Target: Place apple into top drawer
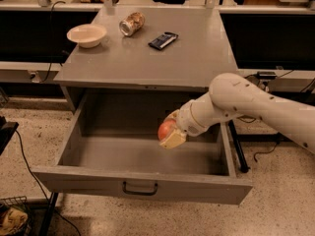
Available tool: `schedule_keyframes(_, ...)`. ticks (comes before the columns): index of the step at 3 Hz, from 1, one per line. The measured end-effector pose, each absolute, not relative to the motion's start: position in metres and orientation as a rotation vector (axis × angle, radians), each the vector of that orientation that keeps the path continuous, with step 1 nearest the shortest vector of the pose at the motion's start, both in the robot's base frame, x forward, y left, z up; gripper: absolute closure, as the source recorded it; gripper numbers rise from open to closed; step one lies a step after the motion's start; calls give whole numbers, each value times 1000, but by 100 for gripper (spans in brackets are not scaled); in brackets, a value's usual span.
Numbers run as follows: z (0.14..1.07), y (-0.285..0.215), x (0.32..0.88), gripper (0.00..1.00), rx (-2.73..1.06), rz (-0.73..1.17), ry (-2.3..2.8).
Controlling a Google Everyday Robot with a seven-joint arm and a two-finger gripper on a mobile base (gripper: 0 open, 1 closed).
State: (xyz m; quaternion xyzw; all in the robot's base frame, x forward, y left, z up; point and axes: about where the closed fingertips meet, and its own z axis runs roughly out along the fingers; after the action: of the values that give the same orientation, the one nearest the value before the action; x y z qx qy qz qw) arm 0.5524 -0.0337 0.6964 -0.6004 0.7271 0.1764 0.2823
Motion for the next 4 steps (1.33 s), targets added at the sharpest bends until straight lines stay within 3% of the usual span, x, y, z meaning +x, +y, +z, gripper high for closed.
schedule_keyframes(1,679,-38,549,82,-1590,490,1941)
schedule_keyframes(4,673,-46,549,12,-1533,674,1821)
